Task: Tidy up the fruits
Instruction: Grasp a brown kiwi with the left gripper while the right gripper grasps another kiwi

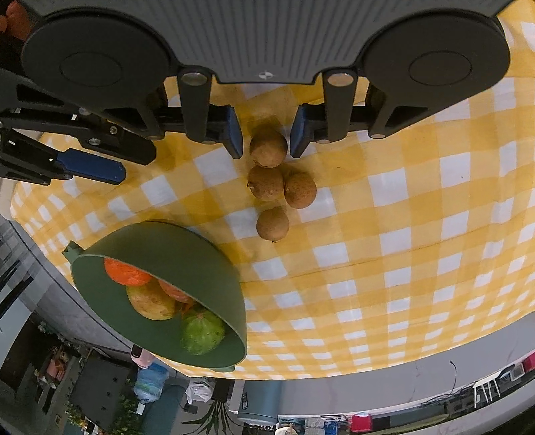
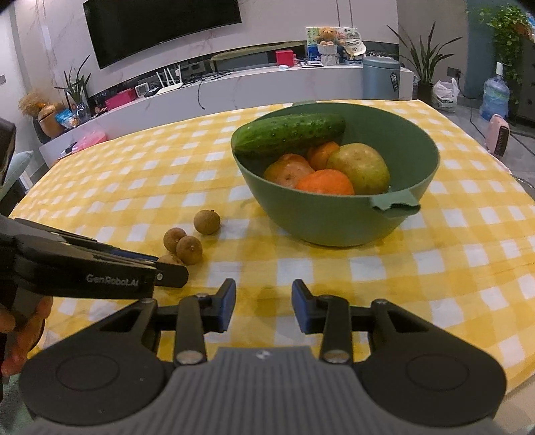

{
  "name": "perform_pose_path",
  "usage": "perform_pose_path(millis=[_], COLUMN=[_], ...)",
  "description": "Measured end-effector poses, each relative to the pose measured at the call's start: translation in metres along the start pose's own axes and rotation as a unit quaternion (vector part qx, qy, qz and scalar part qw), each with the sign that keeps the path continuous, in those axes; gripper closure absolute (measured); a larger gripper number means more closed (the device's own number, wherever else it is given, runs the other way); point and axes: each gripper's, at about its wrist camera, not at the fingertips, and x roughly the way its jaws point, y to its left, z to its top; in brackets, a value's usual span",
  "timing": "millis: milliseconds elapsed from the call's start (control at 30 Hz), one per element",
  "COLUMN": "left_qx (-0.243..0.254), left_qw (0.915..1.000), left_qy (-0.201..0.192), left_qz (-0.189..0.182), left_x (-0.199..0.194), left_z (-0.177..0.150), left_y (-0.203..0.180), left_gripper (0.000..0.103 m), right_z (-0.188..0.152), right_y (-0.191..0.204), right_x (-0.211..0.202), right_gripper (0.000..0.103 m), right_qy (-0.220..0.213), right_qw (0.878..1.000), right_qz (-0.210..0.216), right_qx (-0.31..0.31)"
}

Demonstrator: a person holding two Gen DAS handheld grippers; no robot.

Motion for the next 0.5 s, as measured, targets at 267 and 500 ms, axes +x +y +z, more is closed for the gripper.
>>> perform_pose_path(millis=[267, 500], left_qx=[0.011, -0.007], left_qw=[0.9999, 0.9997], left_qy=[-0.011, -0.024], left_qz=[-0.004, 0.005], left_x=[-0.001, -0.017], left_z=[-0.001, 0.003], left_y=[-0.002, 0.005], left_gripper=[0.076, 0.076], right_z=[0.0, 0.003], right_y=[0.008, 0.018], right_x=[0.009, 0.014], right_gripper=[0.068, 0.068], right_qy=[-0.003, -0.008], right_qw=[1.0, 0.999], right_qz=[0.007, 0.019], right_qx=[-0.022, -0.04])
